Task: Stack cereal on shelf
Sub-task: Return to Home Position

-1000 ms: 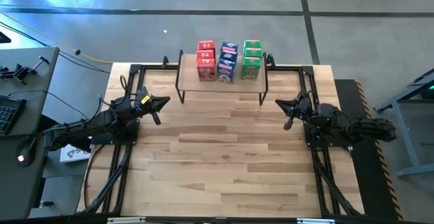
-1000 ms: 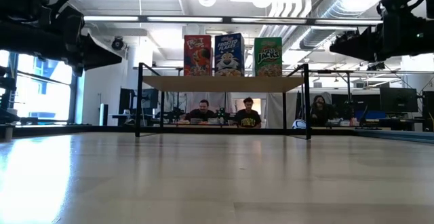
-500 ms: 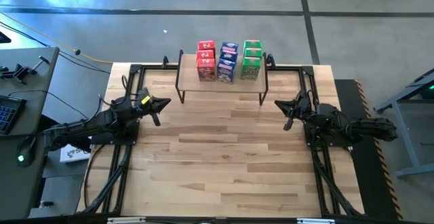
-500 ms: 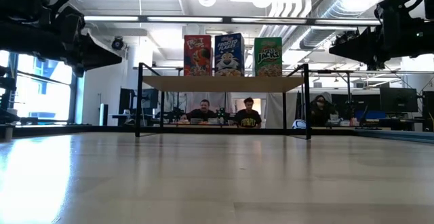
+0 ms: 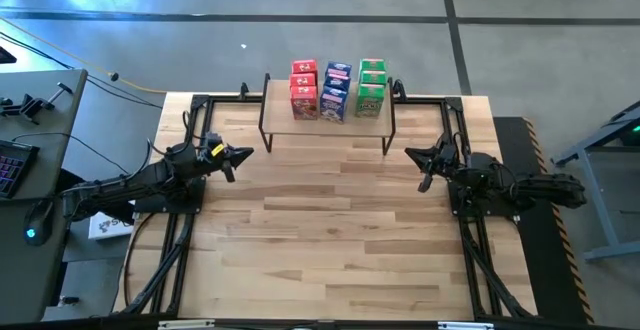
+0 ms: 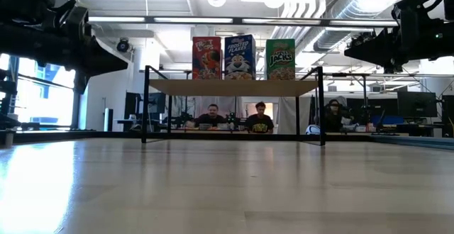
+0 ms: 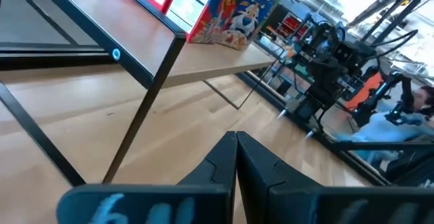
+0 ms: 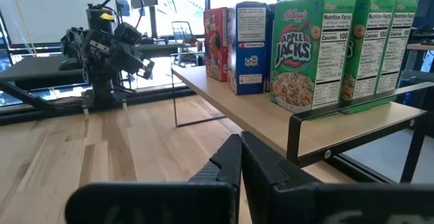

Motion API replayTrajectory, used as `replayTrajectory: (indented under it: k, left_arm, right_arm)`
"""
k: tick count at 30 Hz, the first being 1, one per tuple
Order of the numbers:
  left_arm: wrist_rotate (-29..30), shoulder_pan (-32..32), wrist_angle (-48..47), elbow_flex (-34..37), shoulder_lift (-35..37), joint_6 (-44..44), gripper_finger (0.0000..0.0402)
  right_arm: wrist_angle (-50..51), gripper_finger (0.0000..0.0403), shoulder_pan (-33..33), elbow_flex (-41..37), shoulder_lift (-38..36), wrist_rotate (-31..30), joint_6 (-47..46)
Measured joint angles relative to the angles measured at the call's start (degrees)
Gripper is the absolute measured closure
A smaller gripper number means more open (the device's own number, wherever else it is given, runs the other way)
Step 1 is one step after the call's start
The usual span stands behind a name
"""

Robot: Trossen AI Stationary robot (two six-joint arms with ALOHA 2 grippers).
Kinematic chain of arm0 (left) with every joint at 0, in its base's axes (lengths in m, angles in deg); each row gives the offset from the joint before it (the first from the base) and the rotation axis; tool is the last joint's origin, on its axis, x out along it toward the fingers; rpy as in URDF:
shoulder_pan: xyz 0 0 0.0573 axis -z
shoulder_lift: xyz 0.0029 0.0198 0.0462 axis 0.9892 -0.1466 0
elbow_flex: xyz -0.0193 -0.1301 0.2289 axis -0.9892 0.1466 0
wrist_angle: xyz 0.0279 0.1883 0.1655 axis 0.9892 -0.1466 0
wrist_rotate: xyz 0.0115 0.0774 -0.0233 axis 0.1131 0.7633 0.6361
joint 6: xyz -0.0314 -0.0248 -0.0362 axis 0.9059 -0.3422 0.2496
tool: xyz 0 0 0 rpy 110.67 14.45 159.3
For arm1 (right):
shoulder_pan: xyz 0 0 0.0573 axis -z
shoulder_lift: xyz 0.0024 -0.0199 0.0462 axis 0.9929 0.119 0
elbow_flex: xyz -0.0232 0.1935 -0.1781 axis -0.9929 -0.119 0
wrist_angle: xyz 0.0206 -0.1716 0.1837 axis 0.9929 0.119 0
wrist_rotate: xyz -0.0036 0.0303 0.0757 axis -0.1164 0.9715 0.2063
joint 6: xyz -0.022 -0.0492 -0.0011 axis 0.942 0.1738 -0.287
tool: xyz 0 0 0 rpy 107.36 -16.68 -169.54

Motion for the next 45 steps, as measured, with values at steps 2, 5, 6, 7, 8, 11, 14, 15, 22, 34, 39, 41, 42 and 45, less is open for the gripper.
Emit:
replayTrajectory:
  k: [2,5,6,7,8,11,14,15,22,34,39,41,42,45]
  left_arm:
    - [0.02,0.00,0.00,0.00,0.00,-0.75,0.0399]
    - [0.02,0.00,0.00,0.00,0.00,-2.26,0.0398]
    - [0.04,0.00,0.01,0.00,0.00,-2.57,0.0398]
    - [0.06,0.00,0.02,0.00,0.00,-3.03,0.0398]
    - [0.08,0.00,0.02,0.00,0.00,-3.49,0.0398]
    - [0.09,0.00,0.02,0.00,0.00,-3.84,0.0398]
    - [0.09,0.00,0.01,0.00,0.00,-3.49,0.0398]
    - [0.09,0.00,0.02,0.00,0.00,-3.49,0.0398]
    - [0.09,0.00,0.01,0.00,0.00,-3.46,0.0398]
    - [0.09,0.00,0.00,0.00,0.00,-3.44,0.0398]
    - [0.09,0.00,0.01,0.00,0.00,-3.44,0.0398]
    - [0.09,0.00,0.02,0.00,0.00,-3.42,0.0398]
    - [0.09,0.00,0.02,0.00,0.00,-3.42,0.0398]
    - [0.09,0.00,0.02,0.00,0.00,-3.42,0.0398]
  right_arm:
    - [0.01,0.0402,0.00,0.00,0.00,0.02,0.00]
    - [0.01,0.0403,0.00,0.00,0.00,0.02,0.00]
    - [0.02,0.0402,0.00,0.00,0.00,0.03,0.00]
    - [0.00,0.0402,0.00,0.00,0.00,0.04,0.00]
    - [0.01,0.0402,0.00,0.00,0.00,0.04,0.01]
    - [0.02,0.0402,0.00,0.00,0.00,0.04,0.00]
    - [0.00,0.0402,0.00,0.00,0.01,0.04,0.00]
    - [0.02,0.0402,0.00,0.00,0.00,0.03,0.00]
    - [0.02,0.0402,0.00,-0.02,0.00,0.04,0.00]
    - [0.01,0.0402,0.00,-0.02,0.00,0.04,0.01]
    - [0.02,0.0402,0.00,-0.02,0.00,0.04,0.00]
    - [0.02,0.0402,0.00,-0.02,0.02,0.04,0.00]
    - [0.01,0.0402,0.00,-0.02,0.00,0.04,0.00]
    - [0.01,0.0402,-0.01,-0.02,0.02,0.04,0.00]
